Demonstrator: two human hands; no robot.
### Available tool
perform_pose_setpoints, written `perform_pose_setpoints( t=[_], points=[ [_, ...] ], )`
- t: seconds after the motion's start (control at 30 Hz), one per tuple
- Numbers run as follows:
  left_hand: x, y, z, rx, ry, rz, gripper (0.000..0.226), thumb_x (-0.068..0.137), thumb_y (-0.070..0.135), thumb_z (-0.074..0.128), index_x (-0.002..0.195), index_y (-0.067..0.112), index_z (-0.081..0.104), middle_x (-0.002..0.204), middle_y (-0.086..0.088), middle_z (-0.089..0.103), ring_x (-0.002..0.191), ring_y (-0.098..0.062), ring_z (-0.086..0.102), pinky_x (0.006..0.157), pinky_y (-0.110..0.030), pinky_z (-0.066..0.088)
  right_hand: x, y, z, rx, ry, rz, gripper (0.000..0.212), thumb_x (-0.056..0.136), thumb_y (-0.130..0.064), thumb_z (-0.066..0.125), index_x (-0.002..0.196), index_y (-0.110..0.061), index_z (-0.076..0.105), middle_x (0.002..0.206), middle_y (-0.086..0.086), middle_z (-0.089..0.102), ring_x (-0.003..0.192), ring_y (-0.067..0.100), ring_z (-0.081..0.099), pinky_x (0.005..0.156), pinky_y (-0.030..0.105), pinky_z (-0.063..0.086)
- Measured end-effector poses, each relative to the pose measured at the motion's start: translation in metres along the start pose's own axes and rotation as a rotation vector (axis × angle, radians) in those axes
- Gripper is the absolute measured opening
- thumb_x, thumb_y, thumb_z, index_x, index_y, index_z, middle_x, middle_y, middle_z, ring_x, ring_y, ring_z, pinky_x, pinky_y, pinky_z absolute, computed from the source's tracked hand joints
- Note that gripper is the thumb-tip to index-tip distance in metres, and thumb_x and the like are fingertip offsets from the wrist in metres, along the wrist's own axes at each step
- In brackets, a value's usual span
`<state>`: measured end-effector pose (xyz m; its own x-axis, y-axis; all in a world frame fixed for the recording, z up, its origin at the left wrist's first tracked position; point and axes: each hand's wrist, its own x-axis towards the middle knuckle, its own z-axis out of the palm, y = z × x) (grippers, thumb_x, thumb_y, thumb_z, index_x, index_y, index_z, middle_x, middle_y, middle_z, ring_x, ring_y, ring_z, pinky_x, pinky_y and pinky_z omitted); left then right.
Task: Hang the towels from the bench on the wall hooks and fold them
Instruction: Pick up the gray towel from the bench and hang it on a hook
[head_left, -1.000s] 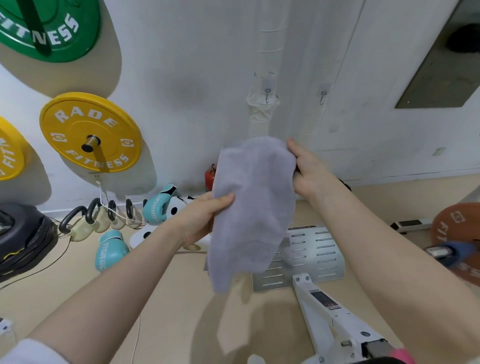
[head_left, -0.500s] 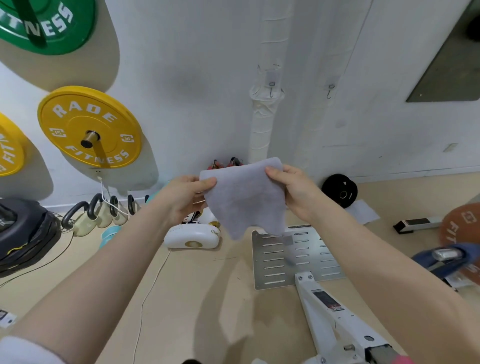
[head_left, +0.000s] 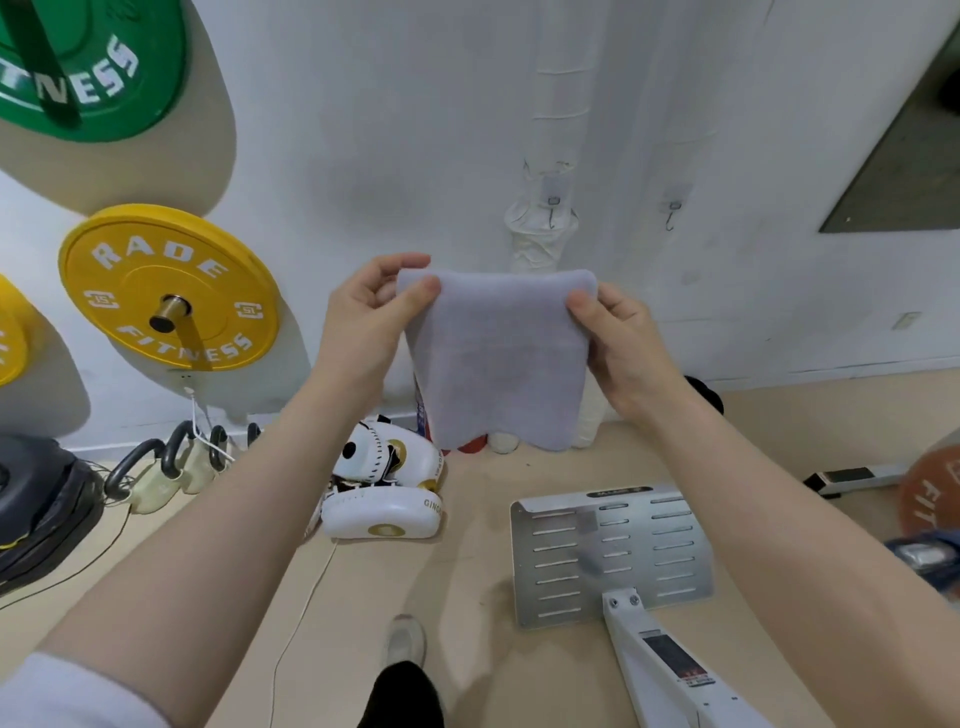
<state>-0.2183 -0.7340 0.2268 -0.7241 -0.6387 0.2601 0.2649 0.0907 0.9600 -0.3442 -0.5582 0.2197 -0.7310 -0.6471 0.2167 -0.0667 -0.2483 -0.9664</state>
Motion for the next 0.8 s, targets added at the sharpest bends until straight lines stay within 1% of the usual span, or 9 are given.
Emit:
perform_pose_setpoints(
  t=[0.1,0.17,0.3,0.37,0.4,0.57,0.67,0.7,0.8],
  points=[
    [0.03,0.0,0.0,-0.218,-0.006,-0.034,0.019,0.093,0.02,0.052,0.112,0.024,0.054,0.056,0.016,0.058,0.048,0.003,0.052,0.052,-0.01,0.043,0.03,0.004,0.01,-0.034,0.002,0.011,0.014,0.089,-0.015,0.058,0.102,-0.021,0.061,0.088,-0.009,0.071,0.081,0.006,0.067,0.07,0.022,0.054],
    [0.05,-0.004,-0.005,-0.327,-0.057,-0.111,0.029,0.098,0.023,0.04,0.127,0.027,0.043,0.059,0.018,0.057,0.042,0.004,0.052,0.043,-0.01,0.041,0.051,0.006,0.017,-0.041,-0.025,0.07,0.017,0.094,-0.019,0.049,0.107,-0.023,0.059,0.096,-0.007,0.068,0.085,0.006,0.066,0.075,0.023,0.055],
    [0.092,-0.015,-0.028,-0.301,-0.175,-0.182,0.049,0.095,0.027,0.045,0.141,0.034,0.031,0.106,0.014,0.063,0.083,0.0,0.068,0.066,-0.018,0.053,0.101,0.007,0.033,0.015,-0.016,0.166,0.046,0.095,-0.043,0.037,0.123,-0.012,0.055,0.115,0.002,0.062,0.108,0.014,0.059,0.094,0.027,0.048],
    [0.115,-0.019,-0.036,-0.26,-0.197,-0.194,0.055,0.091,0.029,0.052,0.141,0.036,0.031,0.11,0.012,0.062,0.088,-0.002,0.067,0.069,-0.019,0.054,0.124,0.008,0.039,0.023,0.009,0.224,0.074,0.082,-0.06,0.043,0.131,-0.004,0.049,0.118,0.008,0.054,0.112,0.02,0.052,0.095,0.032,0.047],
    [0.126,-0.021,-0.039,-0.245,-0.208,-0.194,0.057,0.089,0.028,0.055,0.141,0.036,0.032,0.109,0.011,0.063,0.087,-0.002,0.067,0.069,-0.019,0.054,0.135,0.01,0.041,0.009,0.009,0.266,0.078,0.078,-0.063,0.046,0.129,-0.005,0.052,0.116,0.009,0.053,0.108,0.021,0.051,0.092,0.032,0.047],
    [0.179,-0.033,-0.05,-0.191,-0.212,-0.157,0.062,0.088,0.006,0.057,0.14,0.031,0.034,0.107,0.01,0.063,0.087,-0.005,0.067,0.074,-0.025,0.056,0.18,0.023,0.05,-0.22,-0.102,0.33,0.027,0.093,-0.025,0.048,0.098,-0.012,0.071,0.083,0.001,0.064,0.077,0.011,0.06,0.068,0.022,0.051],
    [0.208,-0.044,-0.059,-0.208,-0.264,-0.168,0.064,0.087,-0.007,0.053,0.135,0.033,0.039,0.103,0.01,0.066,0.087,-0.008,0.066,0.079,-0.027,0.056,0.203,0.03,0.043,-0.222,-0.105,0.308,0.049,0.094,-0.011,0.047,0.052,-0.02,0.071,0.053,-0.011,0.063,0.055,0.0,0.059,0.061,0.017,0.05],
    [0.217,-0.05,-0.062,-0.224,-0.307,-0.179,0.065,0.087,-0.01,0.05,0.133,0.034,0.04,0.103,0.009,0.067,0.088,-0.008,0.066,0.079,-0.026,0.055,0.21,0.033,0.039,-0.187,-0.092,0.287,0.049,0.093,-0.008,0.047,0.052,-0.02,0.072,0.054,-0.01,0.065,0.057,0.0,0.062,0.062,0.017,0.052],
    [0.237,-0.065,-0.065,-0.252,-0.424,-0.199,0.069,0.086,-0.017,0.043,0.128,0.038,0.043,0.104,0.012,0.068,0.09,-0.008,0.065,0.079,-0.024,0.055,0.228,0.048,0.031,-0.071,-0.006,0.26,0.024,0.089,0.0,0.05,0.086,-0.012,0.071,0.075,-0.004,0.074,0.072,0.006,0.069,0.07,0.019,0.056]
  ],
)
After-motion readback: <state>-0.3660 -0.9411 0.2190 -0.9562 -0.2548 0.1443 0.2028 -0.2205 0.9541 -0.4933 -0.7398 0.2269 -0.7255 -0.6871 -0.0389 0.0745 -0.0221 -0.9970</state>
